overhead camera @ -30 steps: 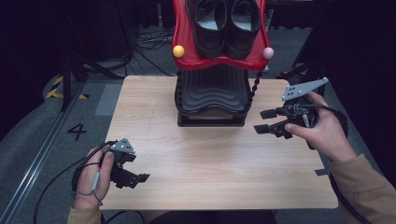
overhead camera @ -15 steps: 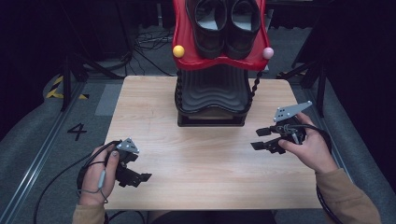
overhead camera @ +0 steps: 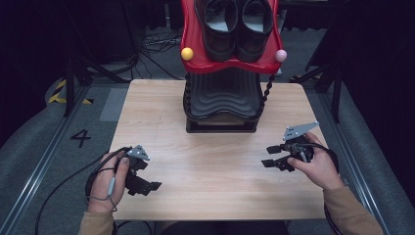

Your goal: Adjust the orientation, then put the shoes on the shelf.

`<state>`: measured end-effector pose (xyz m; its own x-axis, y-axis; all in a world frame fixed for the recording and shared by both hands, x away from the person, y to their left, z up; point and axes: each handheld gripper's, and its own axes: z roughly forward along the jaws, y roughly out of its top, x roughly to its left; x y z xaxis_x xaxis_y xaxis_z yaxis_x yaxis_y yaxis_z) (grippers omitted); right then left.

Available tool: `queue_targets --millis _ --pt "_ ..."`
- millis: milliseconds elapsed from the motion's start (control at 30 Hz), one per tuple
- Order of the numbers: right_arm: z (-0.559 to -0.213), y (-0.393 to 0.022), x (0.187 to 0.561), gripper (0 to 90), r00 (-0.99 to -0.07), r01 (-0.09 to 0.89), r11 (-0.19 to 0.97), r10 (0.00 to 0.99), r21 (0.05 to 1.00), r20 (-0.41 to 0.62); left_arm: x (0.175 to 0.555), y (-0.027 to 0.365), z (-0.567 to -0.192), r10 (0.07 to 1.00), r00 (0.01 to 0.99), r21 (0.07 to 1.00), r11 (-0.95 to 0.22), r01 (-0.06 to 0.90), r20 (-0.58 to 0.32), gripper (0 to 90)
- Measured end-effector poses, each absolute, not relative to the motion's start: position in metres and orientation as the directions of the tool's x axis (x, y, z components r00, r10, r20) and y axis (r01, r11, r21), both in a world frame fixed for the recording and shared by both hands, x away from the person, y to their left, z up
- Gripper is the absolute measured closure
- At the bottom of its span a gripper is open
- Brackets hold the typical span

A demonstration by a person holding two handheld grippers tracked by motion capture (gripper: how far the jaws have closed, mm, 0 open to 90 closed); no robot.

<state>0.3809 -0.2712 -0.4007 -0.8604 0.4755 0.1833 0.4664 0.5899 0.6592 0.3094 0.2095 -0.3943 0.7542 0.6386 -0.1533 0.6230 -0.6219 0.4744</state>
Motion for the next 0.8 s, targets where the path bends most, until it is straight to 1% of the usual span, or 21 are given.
queue_targets --millis 267,533,800 --pt "-0.424 -0.271 0.377 39.8 -0.864 0.465 0.634 0.476 0.618 0.162 0.311 0.206 -0.395 0.629 0.762 0.463 -0.636 0.617 -0.152 16.2" --pt "-0.451 -0.264 0.373 39.4 -0.87 0.469 0.667 0.463 0.578 0.171 0.314 0.204 -0.397 0.627 0.764 0.46 -0.638 0.617 -0.155 16.2" --pt "-0.466 -0.259 0.369 39.0 -0.874 0.464 0.69 0.457 0.556 0.162 0.315 0.204 -0.4 0.623 0.765 0.452 -0.642 0.619 -0.164 16.3"
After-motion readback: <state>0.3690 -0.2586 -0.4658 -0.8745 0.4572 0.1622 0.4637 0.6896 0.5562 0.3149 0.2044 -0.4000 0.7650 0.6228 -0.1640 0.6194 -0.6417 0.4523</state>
